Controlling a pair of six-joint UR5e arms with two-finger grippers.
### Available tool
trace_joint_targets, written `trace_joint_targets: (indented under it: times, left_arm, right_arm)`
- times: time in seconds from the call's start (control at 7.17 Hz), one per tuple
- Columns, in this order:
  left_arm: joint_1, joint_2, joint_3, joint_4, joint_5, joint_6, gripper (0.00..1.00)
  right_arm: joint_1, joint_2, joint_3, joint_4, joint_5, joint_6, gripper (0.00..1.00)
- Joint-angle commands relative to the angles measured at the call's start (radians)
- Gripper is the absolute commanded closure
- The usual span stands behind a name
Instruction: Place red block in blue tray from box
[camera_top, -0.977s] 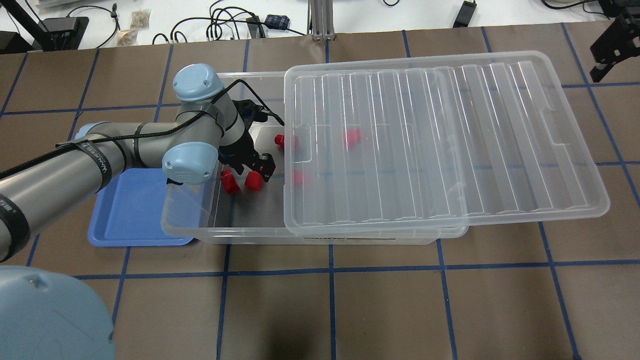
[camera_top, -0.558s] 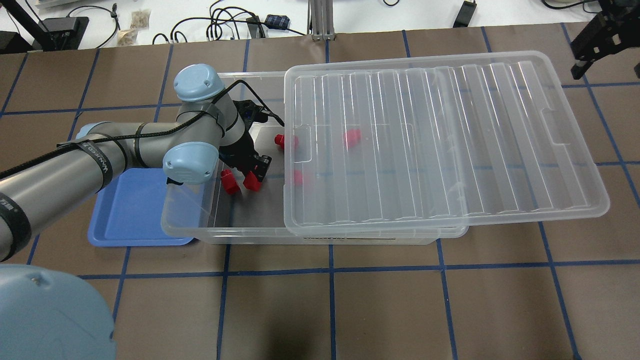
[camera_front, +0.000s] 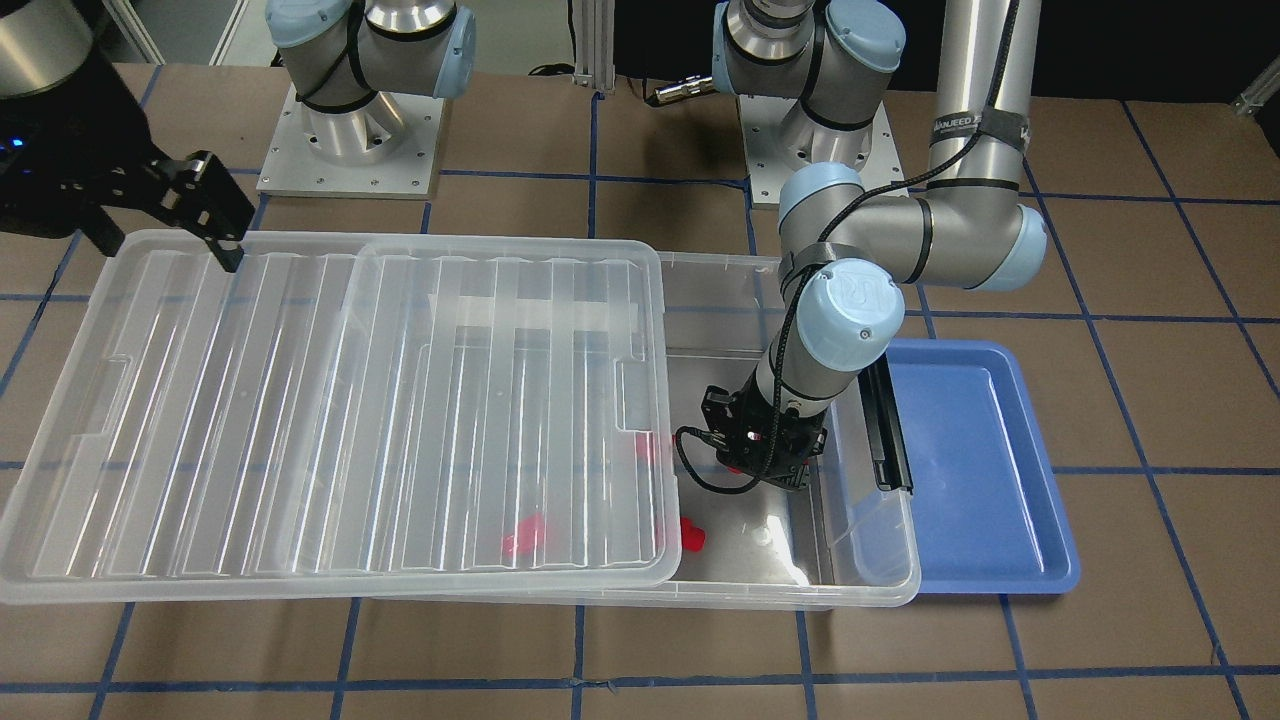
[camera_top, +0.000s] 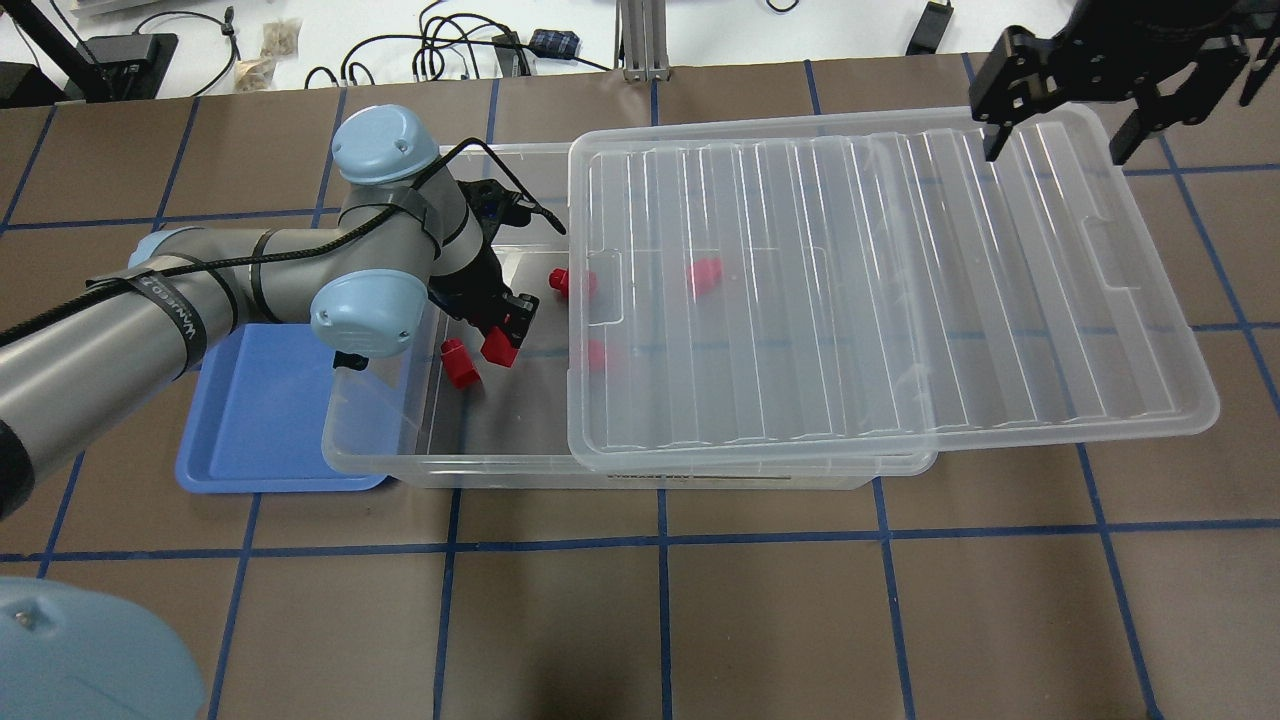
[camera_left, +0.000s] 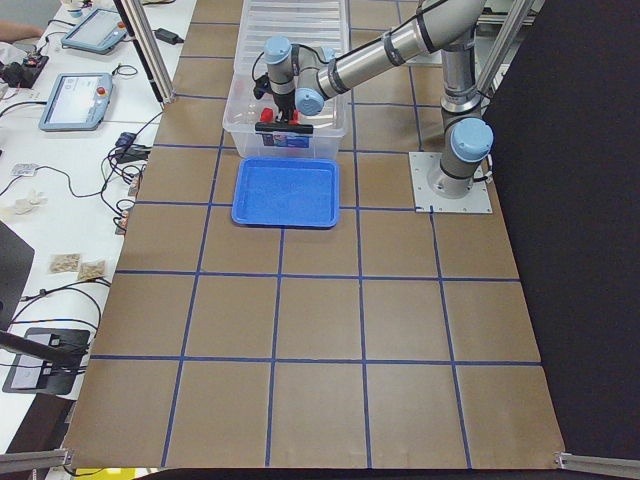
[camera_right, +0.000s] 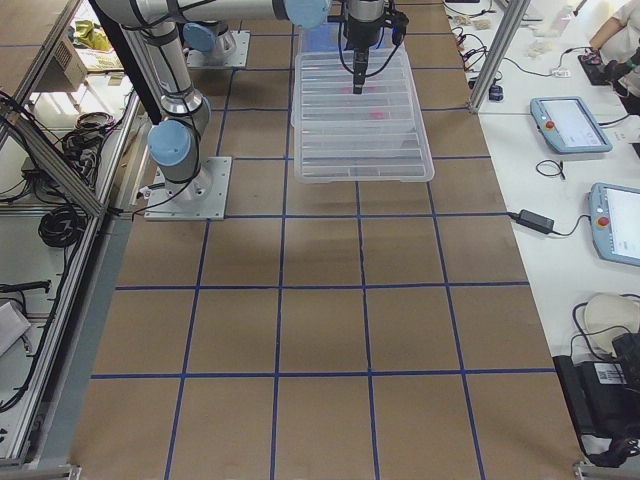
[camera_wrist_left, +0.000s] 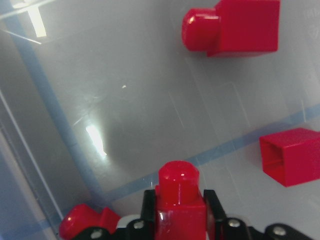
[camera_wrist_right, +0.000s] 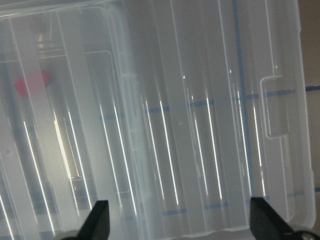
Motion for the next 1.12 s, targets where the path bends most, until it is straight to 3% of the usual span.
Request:
trace_joint_targets:
  times: [0.0,0.28,0.56,0.98]
  left_arm:
    - [0.001,0.069,0.089,-0.18,0.023,-0.007,1.0]
    - [0.007,0.133,0.212,-0.377,0.023,-0.064,1.0]
    - [0.074,0.166,0.308,-0.46,0.037,-0.131,1.0]
    - [0.309,0.184,0.288,-0.468,0.04,-0.122,1.0]
  right_arm:
    - [0.076,0.007,0.003,-0.011,0.0,0.104,0.0]
    - [0.076,0.005,0.006,-0.012,-0.001,0.102,0.0]
    - [0.076,0.005,0.007,-0.011,0.002,0.101,0.0]
    - [0.076,0.007,0.007,-0.011,0.005,0.099,0.0]
